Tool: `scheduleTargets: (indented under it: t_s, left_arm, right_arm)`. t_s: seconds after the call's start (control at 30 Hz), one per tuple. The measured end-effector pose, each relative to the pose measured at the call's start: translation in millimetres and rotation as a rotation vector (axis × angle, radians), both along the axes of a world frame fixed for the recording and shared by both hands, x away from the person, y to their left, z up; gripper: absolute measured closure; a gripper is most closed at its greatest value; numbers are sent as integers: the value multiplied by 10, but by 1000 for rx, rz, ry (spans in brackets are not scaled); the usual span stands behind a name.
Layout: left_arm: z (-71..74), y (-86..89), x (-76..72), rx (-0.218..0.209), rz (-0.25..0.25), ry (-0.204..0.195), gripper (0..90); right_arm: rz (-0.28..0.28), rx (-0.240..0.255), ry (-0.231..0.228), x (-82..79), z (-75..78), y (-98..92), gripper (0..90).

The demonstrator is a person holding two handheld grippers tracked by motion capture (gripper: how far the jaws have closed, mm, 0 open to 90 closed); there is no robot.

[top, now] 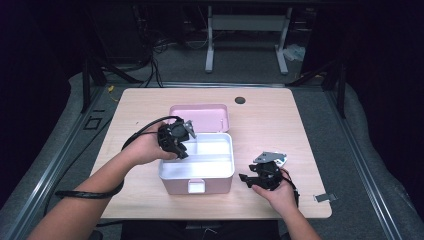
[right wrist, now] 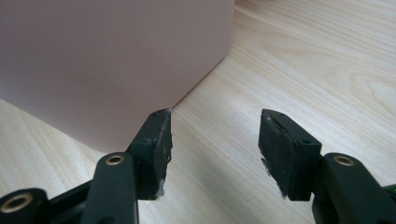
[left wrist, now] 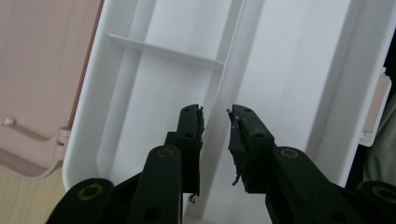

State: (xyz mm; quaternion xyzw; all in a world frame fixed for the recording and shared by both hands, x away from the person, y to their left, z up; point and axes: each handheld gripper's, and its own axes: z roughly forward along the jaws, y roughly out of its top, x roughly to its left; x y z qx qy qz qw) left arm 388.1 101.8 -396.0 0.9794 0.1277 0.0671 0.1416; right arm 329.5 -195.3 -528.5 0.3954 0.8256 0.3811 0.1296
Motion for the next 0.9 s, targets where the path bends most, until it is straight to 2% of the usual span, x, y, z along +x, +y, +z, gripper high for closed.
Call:
scheduleTargets:
  t_s: [0.13, 0.37, 0.43, 0.57, 0.63, 0.67, 0.73, 0.77, 0.9]
  left_arm:
    - [9, -59, 12, 6, -7, -14, 782]
    - [-9, -175, 9, 67, -67, -24, 817]
    - [-8, -184, 14, 69, -69, -30, 830]
    - [-31, -215, 42, 84, -80, -9, 859]
    - [-40, -230, 44, 85, -82, -7, 858]
    - [-52, -249, 54, 105, -97, -4, 858]
    - [-58, -260, 62, 111, -106, 0, 858]
    - [-73, -284, 70, 128, -119, -7, 854]
    - [-113, -321, 92, 135, -130, 3, 846]
  right_arm:
    - [2, -2, -9, -9, 15, -7, 440]
    - [4, 8, -7, -15, 16, -6, 440]
    - [6, 10, -8, -15, 17, -6, 441]
    - [13, 3, -3, -11, 2, 9, 442]
    - [16, -1, -1, -14, 1, 18, 442]
    - [15, -1, -4, -14, 2, 18, 442]
    - [14, -1, -5, -14, 5, 16, 442]
    - [13, 3, -3, -10, 3, 8, 443]
    - [12, 6, 0, -9, 0, 2, 443]
